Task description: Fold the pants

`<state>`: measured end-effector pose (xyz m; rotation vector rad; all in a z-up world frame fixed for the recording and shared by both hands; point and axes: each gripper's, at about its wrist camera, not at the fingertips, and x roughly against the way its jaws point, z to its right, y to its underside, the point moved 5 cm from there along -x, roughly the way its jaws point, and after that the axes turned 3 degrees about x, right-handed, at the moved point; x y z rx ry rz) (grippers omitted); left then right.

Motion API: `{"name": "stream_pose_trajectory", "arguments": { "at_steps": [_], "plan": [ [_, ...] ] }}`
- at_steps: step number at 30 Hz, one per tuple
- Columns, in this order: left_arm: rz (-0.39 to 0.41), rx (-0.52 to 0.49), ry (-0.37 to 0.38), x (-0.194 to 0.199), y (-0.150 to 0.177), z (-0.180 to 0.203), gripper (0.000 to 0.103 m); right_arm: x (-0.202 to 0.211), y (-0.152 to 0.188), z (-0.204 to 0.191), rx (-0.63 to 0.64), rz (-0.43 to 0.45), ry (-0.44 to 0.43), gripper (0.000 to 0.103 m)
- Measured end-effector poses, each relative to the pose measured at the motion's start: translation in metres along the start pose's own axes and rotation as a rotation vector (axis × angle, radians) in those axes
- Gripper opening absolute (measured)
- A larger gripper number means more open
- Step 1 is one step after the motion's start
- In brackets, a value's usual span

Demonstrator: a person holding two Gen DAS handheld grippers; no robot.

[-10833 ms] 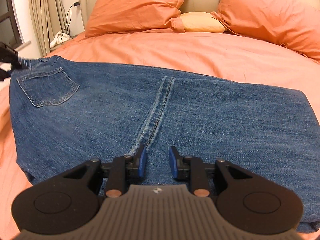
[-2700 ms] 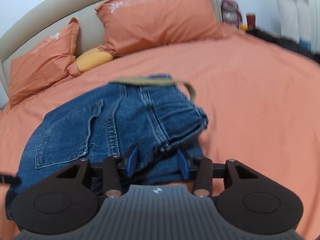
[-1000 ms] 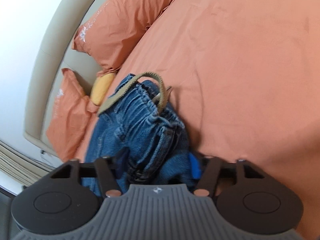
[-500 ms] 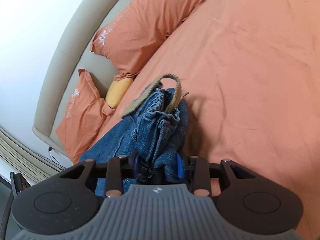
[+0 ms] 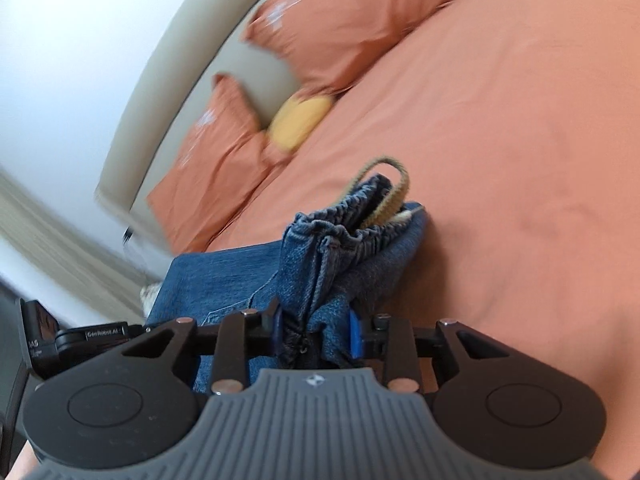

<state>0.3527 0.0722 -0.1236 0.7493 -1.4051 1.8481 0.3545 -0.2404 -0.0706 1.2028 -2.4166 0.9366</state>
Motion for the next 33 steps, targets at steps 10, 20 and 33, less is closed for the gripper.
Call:
{"name": "stream_pose_trajectory", "arguments": {
  "at_steps": [10,20,33],
  "plan": [
    [0.086,0.042,-0.100,0.085,-0.014,-0.138,0.007,-0.083,0.062,-0.156,0.192,-0.109,-0.054,0.026],
    [0.047,0.120,-0.097,0.075,0.026,-0.244,0.007,-0.151,0.141,-0.235,0.373,-0.247,0.026,0.026],
    [-0.071,0.121,-0.089,0.015,0.069,-0.296,0.010,-0.180,0.193,-0.169,0.350,-0.420,0.225,0.028]
  ]
}}
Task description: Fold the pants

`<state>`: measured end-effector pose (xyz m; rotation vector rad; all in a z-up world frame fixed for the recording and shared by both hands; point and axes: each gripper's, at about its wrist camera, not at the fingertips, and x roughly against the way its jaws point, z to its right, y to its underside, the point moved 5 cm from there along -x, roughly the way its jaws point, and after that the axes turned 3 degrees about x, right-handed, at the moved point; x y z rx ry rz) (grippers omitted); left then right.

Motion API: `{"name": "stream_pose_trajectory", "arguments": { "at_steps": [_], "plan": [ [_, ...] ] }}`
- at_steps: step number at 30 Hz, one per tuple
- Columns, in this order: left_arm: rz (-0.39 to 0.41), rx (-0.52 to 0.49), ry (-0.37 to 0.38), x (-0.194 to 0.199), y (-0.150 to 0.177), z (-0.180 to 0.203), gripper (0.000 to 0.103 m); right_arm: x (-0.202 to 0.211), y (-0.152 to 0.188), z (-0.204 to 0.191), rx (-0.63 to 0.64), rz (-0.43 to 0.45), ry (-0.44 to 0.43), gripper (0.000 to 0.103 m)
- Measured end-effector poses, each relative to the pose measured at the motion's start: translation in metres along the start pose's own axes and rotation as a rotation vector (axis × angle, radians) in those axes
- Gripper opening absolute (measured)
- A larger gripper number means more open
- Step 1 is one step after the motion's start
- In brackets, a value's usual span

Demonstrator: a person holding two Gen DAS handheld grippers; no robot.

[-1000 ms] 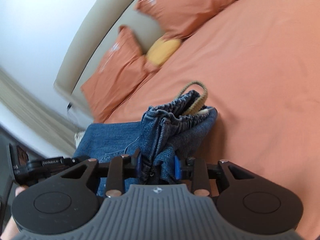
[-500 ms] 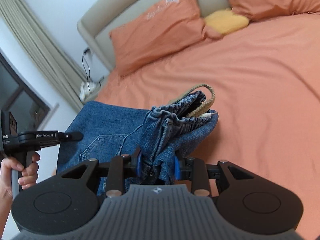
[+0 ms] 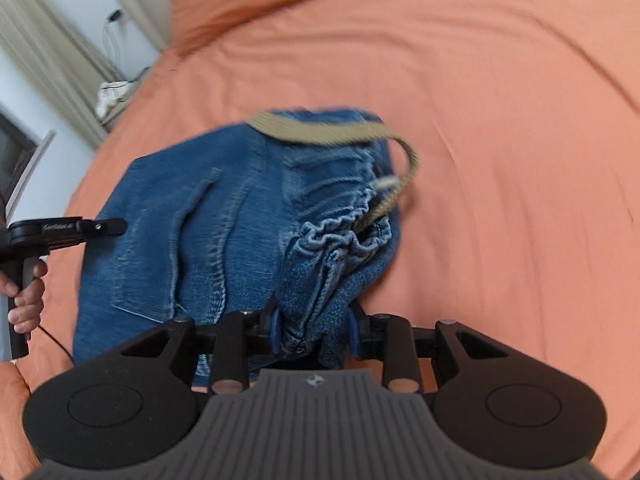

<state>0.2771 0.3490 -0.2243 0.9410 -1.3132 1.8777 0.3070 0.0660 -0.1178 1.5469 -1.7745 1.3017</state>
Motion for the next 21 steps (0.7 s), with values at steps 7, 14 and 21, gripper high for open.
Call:
{"name": "stream_pose_trajectory", "arguments": {
  "at_steps": [7,14,21],
  "plan": [
    [-0.024,-0.004,-0.083,-0.015,0.008,-0.001,0.037,-0.019,-0.004,0.012,-0.077,-0.071,0.036,0.044],
    [0.027,-0.032,-0.197,0.028,0.007,-0.004,0.058,0.002,-0.013,0.004,0.008,-0.050,0.096,0.066],
    [0.162,-0.149,-0.280,0.107,0.010,0.035,0.062,0.066,-0.010,-0.026,0.259,0.065,0.203,0.074]
  ]
}}
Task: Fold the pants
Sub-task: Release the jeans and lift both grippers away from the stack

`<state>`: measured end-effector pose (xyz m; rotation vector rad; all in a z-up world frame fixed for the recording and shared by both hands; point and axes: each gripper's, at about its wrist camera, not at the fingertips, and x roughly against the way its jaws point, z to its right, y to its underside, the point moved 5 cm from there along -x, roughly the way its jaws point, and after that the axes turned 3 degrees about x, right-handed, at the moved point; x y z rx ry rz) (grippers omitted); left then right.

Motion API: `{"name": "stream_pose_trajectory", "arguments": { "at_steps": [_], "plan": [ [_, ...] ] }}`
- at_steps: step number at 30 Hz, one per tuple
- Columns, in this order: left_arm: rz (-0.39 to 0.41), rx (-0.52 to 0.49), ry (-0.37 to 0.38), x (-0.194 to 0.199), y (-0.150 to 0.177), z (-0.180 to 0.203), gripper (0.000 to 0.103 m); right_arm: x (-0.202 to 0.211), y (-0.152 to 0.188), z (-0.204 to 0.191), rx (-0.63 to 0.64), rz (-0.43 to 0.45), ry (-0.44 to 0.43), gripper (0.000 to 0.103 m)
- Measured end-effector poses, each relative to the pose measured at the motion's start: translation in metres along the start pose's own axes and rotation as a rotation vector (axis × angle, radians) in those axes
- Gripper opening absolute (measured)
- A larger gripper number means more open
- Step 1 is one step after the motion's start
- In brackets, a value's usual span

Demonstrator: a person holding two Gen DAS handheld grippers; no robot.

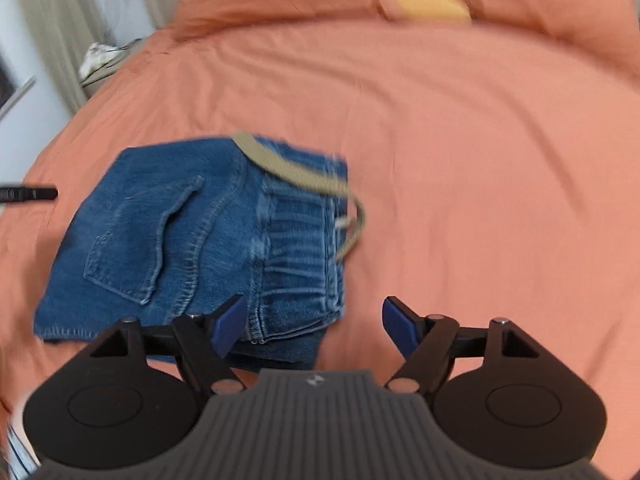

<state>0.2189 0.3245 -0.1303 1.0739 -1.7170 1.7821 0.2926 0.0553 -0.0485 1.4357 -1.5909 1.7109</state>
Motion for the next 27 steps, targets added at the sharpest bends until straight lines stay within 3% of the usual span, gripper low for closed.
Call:
{"name": "stream_pose_trajectory", "arguments": {
  "at_steps": [7,11,15,19,27],
  "plan": [
    [0.218,-0.092,-0.093,0.089,-0.013,0.037,0.070,0.101,-0.017,-0.022,0.114,0.214,0.005,0.088],
    [0.315,-0.097,-0.103,0.135,-0.010,0.055,0.077,0.147,-0.019,-0.034,0.113,0.328,-0.013,0.093],
    [0.381,-0.047,-0.080,0.170,0.000,0.065,0.078,0.180,-0.010,-0.046,0.127,0.408,0.023,0.097],
    [0.382,-0.001,-0.088,0.188,0.019,0.072,0.079,0.201,0.009,-0.054,0.110,0.458,0.059,0.098],
    [0.260,0.024,-0.089,0.168,0.067,0.089,0.079,0.176,0.042,-0.074,0.004,0.362,0.052,0.097]
  ]
}}
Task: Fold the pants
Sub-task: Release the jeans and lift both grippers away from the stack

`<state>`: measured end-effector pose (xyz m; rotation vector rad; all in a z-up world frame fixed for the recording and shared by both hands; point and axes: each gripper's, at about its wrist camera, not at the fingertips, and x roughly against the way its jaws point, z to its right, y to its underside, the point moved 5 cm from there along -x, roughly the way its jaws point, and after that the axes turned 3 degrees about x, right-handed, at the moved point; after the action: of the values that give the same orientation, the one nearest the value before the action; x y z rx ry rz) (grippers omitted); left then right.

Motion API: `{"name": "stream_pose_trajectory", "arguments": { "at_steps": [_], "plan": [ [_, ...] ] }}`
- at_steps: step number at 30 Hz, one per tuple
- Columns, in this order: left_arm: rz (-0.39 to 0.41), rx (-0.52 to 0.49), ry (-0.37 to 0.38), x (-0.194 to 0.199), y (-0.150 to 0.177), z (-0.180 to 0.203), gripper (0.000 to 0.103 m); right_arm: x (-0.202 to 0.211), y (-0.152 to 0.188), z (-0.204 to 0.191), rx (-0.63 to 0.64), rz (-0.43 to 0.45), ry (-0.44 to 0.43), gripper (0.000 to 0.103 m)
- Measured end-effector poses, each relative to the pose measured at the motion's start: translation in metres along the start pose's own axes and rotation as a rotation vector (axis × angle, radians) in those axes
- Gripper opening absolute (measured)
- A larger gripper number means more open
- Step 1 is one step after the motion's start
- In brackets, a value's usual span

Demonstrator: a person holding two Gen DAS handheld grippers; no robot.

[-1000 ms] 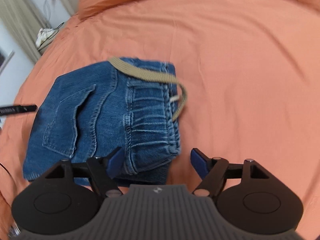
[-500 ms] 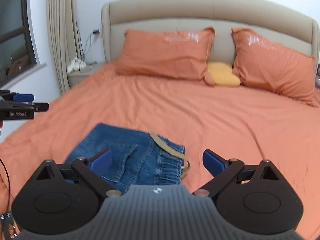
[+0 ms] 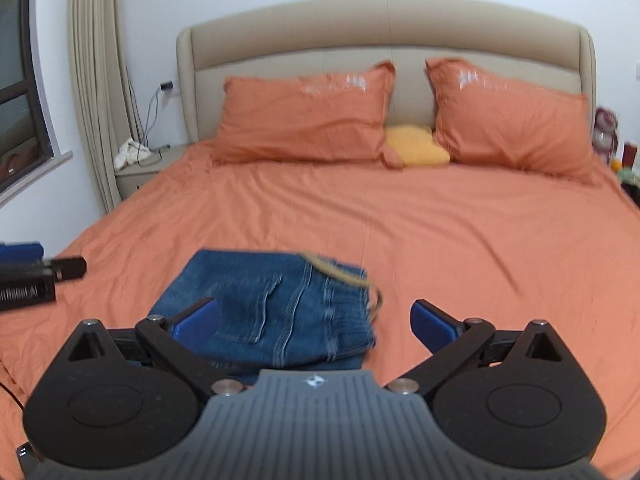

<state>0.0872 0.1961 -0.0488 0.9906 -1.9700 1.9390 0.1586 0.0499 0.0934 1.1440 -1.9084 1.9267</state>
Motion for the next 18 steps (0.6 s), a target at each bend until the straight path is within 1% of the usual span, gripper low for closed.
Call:
{"name": "stream_pose_trajectory", "arguments": {
  "at_steps": [2,4,5,8,9,12,18],
  "plan": [
    [-0.042,0.023,0.010,-0.005,0.012,0.002,0.079,-0.009,0.010,-0.007,0.004,-0.030,-0.013,0.097],
    [-0.069,0.026,0.007,-0.009,0.024,0.004,0.079,-0.018,0.017,-0.013,0.009,-0.046,0.001,0.097],
    [-0.079,0.015,-0.002,-0.012,0.028,0.006,0.079,-0.022,0.020,-0.015,0.011,-0.049,0.004,0.097],
    [-0.110,-0.037,-0.067,-0.020,0.041,0.012,0.079,-0.037,0.029,-0.016,-0.006,-0.089,-0.003,0.097],
    [-0.116,-0.035,-0.071,-0.020,0.044,0.013,0.079,-0.040,0.032,-0.015,-0.019,-0.096,0.000,0.097],
    [-0.134,-0.019,-0.047,-0.020,0.050,0.016,0.079,-0.042,0.035,-0.013,-0.033,-0.096,0.018,0.097],
    [-0.140,-0.034,-0.035,-0.019,0.050,0.021,0.079,-0.039,0.040,-0.012,0.002,-0.096,0.042,0.097]
  ]
}}
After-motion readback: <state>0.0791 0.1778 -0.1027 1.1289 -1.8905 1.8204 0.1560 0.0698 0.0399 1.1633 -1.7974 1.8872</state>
